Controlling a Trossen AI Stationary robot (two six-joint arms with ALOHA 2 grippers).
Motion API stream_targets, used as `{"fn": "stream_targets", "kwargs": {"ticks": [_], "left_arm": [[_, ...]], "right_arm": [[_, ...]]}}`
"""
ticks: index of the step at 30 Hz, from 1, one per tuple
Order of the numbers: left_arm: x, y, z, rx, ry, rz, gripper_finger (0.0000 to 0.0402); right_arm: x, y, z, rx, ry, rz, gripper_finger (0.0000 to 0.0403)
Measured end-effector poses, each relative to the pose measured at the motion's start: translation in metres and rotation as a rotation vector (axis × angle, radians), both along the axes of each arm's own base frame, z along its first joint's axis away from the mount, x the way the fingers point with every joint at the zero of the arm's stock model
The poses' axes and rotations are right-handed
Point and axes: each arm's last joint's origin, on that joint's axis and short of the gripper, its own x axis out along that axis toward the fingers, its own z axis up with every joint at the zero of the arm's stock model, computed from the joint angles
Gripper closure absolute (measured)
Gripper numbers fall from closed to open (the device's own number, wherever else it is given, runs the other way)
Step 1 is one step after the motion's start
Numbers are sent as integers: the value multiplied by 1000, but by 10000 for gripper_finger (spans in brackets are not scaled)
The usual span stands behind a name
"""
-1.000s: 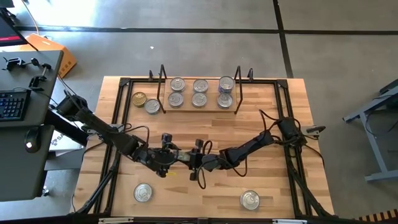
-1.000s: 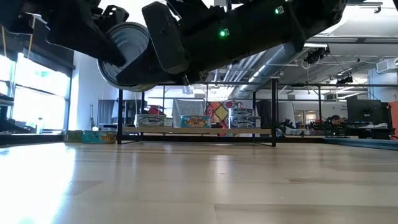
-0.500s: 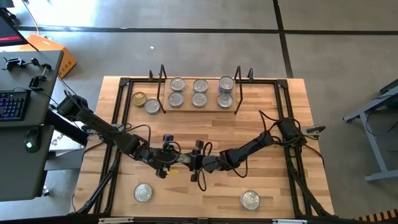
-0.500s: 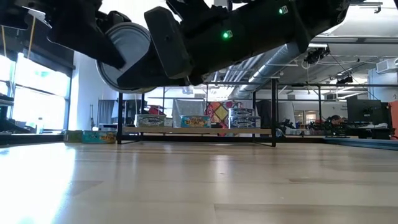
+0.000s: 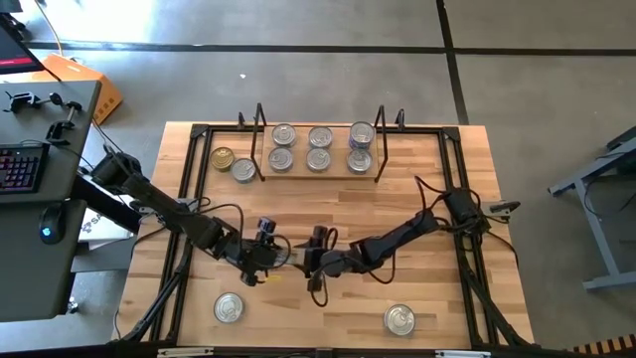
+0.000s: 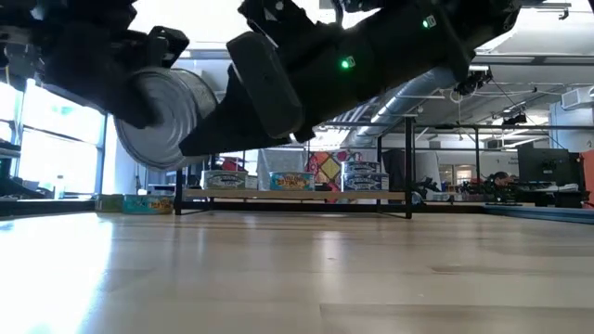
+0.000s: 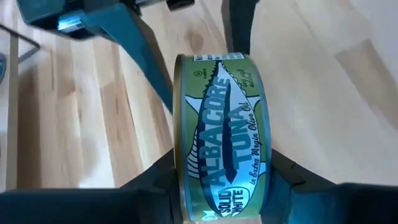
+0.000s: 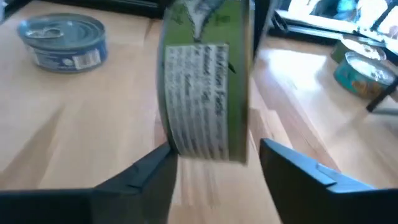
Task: Stack canned seafood by type on shelf
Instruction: Stack the green tuna can on top of the green tuna can on the shelf
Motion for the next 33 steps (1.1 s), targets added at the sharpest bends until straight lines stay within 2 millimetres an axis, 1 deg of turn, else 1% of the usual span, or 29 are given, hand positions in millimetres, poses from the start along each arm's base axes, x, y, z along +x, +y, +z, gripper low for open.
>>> {"fn": "stream_targets", "kwargs": {"ticks": [3, 6, 10, 13, 16, 20, 23, 29, 33], "left_arm": [[-4, 1, -3, -17, 52, 14, 280], [-6, 0, -4, -23, 63, 27, 280], [-10, -1, -3, 45, 43, 59, 280], [-12, 1, 0, 113, 19, 99, 280], [-13, 7, 8, 234, -3, 167, 280], [-4, 17, 25, 378, -108, 283, 280], [3, 22, 33, 417, -145, 315, 280], [15, 34, 44, 456, -180, 355, 280], [21, 36, 66, 454, -192, 374, 279]], "right_arm": [[-3, -2, -6, 16, 66, -32, 154], [-9, -4, -13, 21, 169, -38, 129], [-24, -2, -15, 84, 307, -103, 121], [-32, 4, -16, 124, 362, -128, 120], [-35, 11, -17, 129, 359, -118, 120], [-35, 16, -14, 110, 310, -138, 119], [-33, 17, -12, 103, 262, -178, 119], [-33, 16, -12, 109, 247, -205, 119], [-34, 16, -13, 124, 246, -216, 119]]}}
